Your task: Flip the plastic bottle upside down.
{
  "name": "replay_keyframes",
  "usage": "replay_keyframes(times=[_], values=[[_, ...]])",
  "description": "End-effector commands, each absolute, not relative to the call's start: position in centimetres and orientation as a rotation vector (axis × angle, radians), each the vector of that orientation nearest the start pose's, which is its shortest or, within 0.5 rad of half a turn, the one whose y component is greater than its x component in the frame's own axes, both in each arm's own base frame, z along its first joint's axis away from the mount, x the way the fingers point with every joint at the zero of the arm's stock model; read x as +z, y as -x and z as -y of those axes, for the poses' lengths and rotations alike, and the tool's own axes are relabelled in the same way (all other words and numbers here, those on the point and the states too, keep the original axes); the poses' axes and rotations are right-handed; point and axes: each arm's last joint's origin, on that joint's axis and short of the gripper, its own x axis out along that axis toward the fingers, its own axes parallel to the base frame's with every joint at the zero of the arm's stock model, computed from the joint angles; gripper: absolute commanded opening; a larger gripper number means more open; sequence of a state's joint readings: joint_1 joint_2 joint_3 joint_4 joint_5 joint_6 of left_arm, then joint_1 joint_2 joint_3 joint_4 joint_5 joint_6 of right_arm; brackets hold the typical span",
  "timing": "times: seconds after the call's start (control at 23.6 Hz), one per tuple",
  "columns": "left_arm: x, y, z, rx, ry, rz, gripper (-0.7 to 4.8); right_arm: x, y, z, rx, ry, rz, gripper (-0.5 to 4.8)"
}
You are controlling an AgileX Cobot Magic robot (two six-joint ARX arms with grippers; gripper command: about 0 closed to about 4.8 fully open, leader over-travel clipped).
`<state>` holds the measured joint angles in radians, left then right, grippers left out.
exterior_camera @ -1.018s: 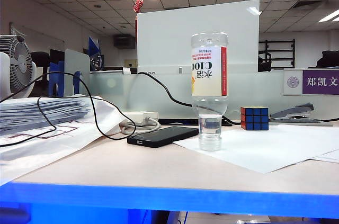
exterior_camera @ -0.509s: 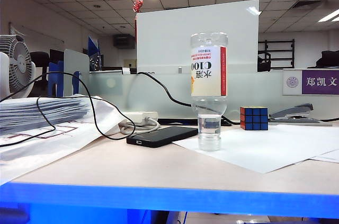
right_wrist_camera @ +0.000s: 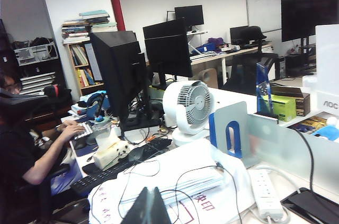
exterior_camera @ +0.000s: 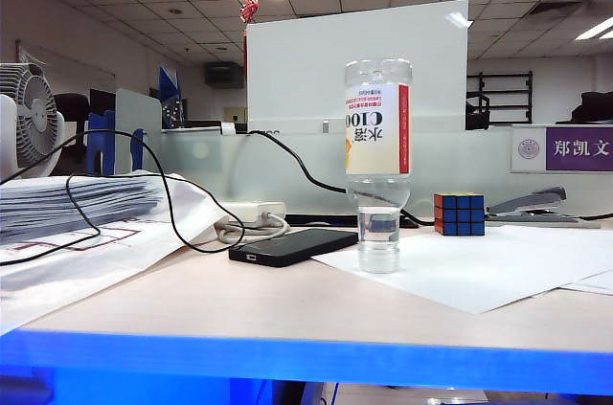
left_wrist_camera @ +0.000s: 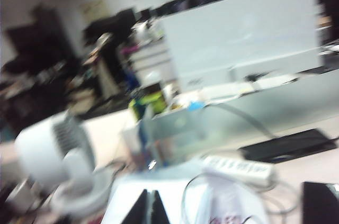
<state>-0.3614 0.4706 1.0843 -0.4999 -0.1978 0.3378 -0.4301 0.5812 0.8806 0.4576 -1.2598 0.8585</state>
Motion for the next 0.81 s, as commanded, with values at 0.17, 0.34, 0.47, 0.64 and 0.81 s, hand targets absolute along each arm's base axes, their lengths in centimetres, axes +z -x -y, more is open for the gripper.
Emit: replay_keyframes(times=[0.17,0.34,0.47,0.64,0.81], values=[[37.2,-6.8,1.2,-0.01,-0.114,0.028,-0.03,43.2,-7.5,0.4,0.922,-0.199,0.152,-0.08],[32.3,-8.2,1.1,-0.006,0.029,0.056,-0.03,43.2,-7.5,0.4,0.923,-0.198,0.152,-0.08],[28.8,-8.3,1.0,0.004,0.092,0.048,-0.03,43.2,-7.5,0.4,0.923,-0.199,0.151,-0.08],[25.2,-8.4,1.0,0.016,0.144,0.064,-0.03,43.2,-7.5,0.4,0.923,-0.198,0.152,-0.08],[22.4,-8.7,0.9,0.041,0.169,0.088,-0.03,43.2,-7.5,0.4,0.923,-0.198,0.152,-0.08]])
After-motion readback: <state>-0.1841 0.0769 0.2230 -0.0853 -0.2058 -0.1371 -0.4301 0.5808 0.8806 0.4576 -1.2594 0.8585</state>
